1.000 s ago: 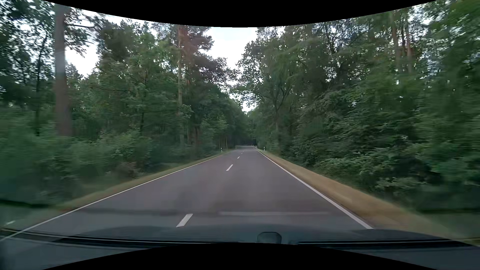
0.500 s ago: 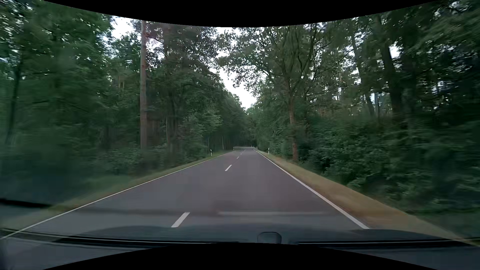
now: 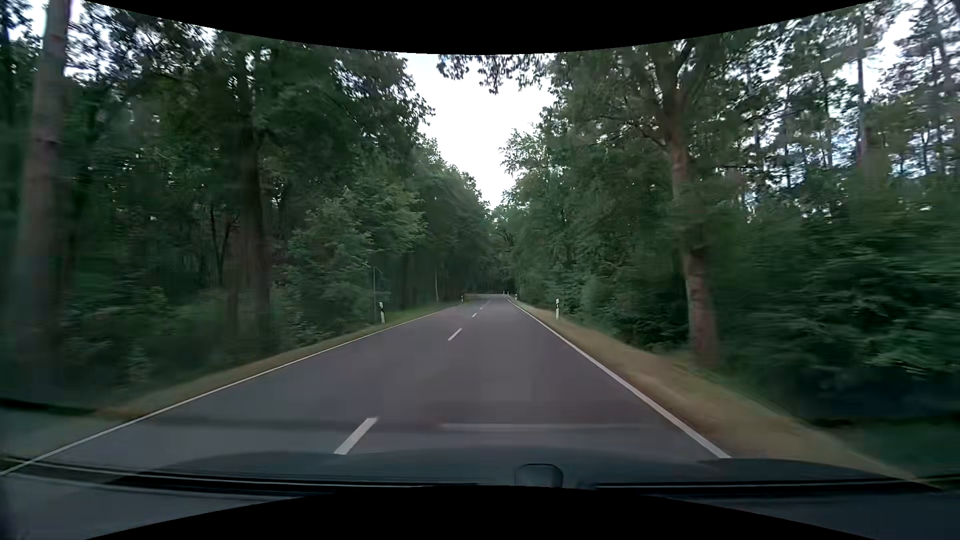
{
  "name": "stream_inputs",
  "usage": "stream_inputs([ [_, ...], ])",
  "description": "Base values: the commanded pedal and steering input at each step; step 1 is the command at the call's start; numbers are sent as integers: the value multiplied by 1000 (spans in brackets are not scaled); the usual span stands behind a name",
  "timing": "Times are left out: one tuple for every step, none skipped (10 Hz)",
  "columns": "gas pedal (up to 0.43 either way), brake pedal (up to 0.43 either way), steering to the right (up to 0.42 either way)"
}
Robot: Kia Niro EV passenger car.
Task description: Follow the waypoints while adhering to traffic rules and regulations
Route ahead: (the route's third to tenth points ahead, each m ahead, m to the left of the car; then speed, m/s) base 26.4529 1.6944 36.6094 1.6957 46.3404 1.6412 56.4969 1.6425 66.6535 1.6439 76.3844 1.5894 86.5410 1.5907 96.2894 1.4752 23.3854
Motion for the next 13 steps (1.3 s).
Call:
stream_inputs([
  [0, 0, -3],
  [0, 0, -3],
  [0, 0, -3],
  [0, 0, -3],
  [0, 0, -3],
  [0, 0, -3],
  [0, 0, -3],
  [0, 0, -3],
  [0, 0, -3],
  [0, 0, -3],
  [0, 6, -3],
  [0, 6, -3],
  [0, 12, -3],
])
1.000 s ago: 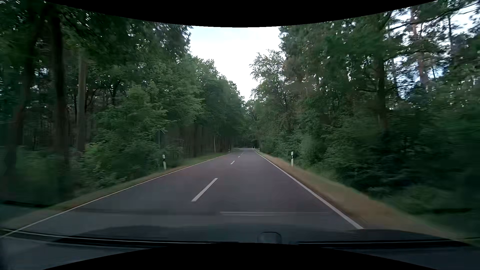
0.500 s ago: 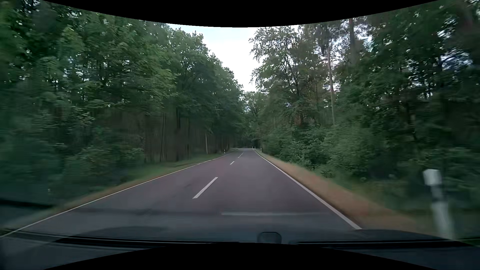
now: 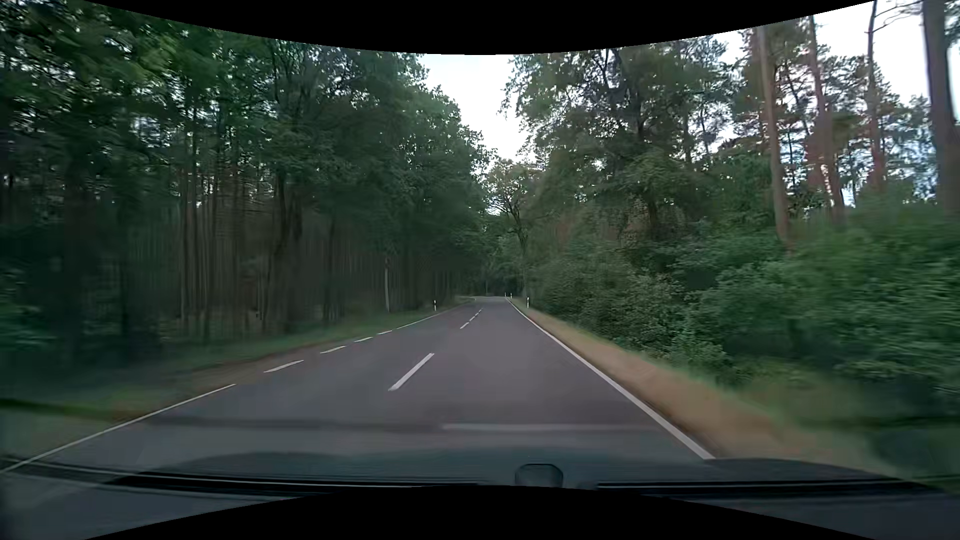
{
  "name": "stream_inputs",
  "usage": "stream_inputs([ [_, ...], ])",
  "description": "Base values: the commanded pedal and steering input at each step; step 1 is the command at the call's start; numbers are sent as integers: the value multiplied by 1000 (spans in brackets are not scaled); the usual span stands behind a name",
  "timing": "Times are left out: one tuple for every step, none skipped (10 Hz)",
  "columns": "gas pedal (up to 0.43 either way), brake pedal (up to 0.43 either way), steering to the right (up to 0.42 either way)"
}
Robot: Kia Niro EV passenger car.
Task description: Follow the waypoints while adhering to traffic rules and regulations
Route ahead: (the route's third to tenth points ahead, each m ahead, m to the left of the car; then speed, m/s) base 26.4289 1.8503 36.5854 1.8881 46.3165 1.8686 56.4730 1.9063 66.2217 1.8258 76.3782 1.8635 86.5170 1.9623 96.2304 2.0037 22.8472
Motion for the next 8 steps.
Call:
stream_inputs([
  [0, 37, -3],
  [0, 79, -3],
  [0, 98, -3],
  [0, 116, -3],
  [0, 122, -3],
  [0, 116, -4],
  [0, 110, -5],
  [0, 110, -6],
])
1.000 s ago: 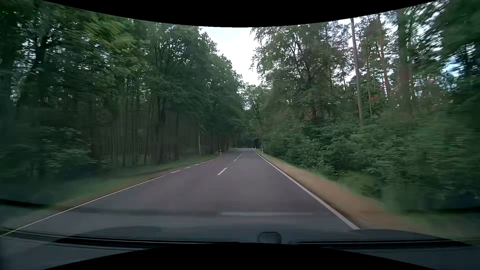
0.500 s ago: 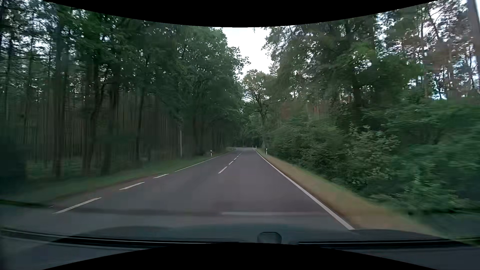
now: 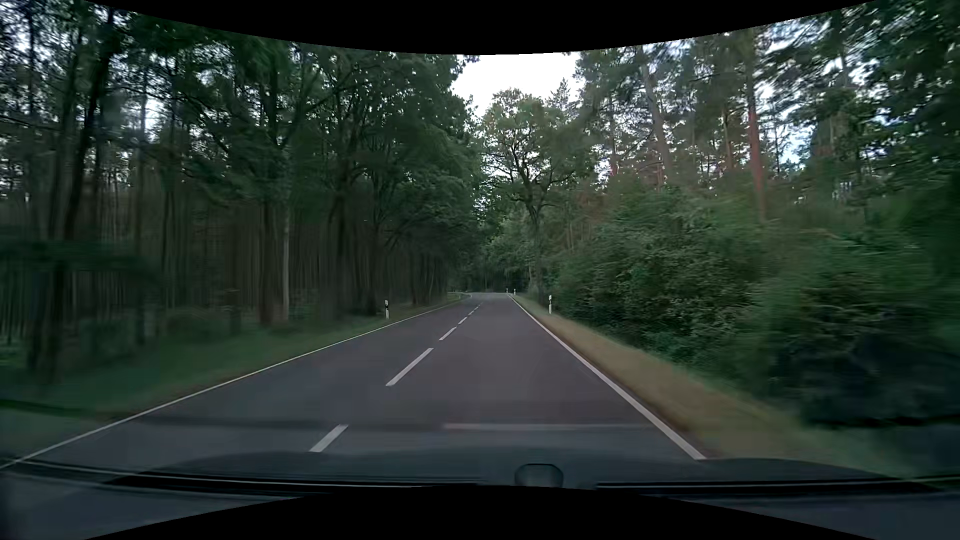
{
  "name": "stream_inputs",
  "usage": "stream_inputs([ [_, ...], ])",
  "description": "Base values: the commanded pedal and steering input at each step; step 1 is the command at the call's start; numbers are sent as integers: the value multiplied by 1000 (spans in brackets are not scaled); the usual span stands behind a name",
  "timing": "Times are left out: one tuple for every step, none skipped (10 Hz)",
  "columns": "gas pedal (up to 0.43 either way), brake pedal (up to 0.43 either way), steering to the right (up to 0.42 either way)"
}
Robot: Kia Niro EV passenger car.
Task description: Follow the waypoints while adhering to traffic rules and regulations
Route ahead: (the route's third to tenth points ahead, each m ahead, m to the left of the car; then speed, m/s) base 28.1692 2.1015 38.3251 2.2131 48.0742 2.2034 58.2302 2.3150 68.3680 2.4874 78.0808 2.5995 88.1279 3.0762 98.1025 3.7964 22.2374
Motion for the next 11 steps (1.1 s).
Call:
stream_inputs([
  [0, 116, -6],
  [0, 128, -6],
  [0, 134, -6],
  [0, 134, -5],
  [0, 128, -3],
  [0, 128, -3],
  [0, 122, -3],
  [0, 116, -3],
  [0, 116, -3],
  [0, 116, -3],
  [0, 110, -3],
])
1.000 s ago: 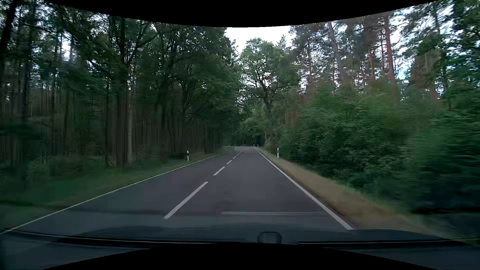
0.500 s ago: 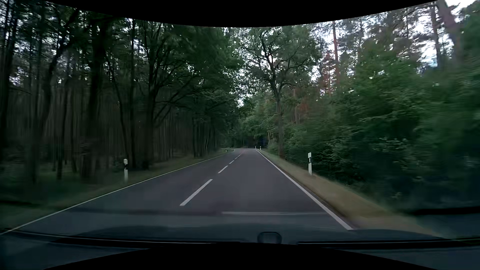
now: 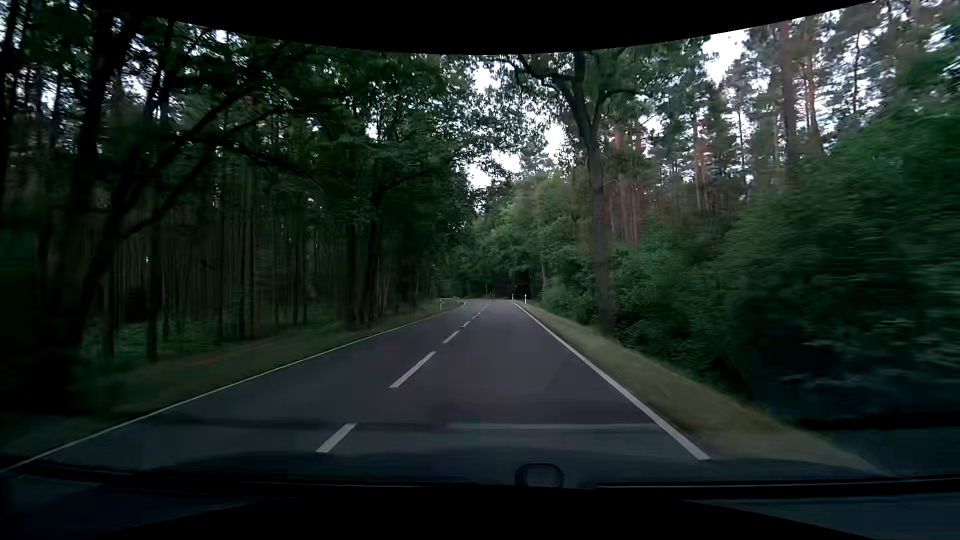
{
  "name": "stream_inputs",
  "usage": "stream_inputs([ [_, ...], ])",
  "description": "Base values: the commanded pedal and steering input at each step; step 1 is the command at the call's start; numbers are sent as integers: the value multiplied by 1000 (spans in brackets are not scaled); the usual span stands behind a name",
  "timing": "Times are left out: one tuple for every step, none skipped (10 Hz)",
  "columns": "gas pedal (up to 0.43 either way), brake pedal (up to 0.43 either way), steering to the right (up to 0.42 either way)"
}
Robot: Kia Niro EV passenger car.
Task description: Follow the waypoints while adhering to traffic rules and regulations
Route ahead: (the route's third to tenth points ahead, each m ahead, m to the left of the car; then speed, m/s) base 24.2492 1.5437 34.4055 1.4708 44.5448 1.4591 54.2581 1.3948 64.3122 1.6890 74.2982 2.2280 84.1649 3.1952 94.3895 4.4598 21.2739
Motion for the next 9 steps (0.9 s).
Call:
stream_inputs([
  [0, 104, -4],
  [0, 104, -3],
  [0, 110, -3],
  [0, 110, -3],
  [0, 116, -3],
  [0, 116, -3],
  [0, 104, -4],
  [0, 104, -3],
  [0, 104, -3],
])
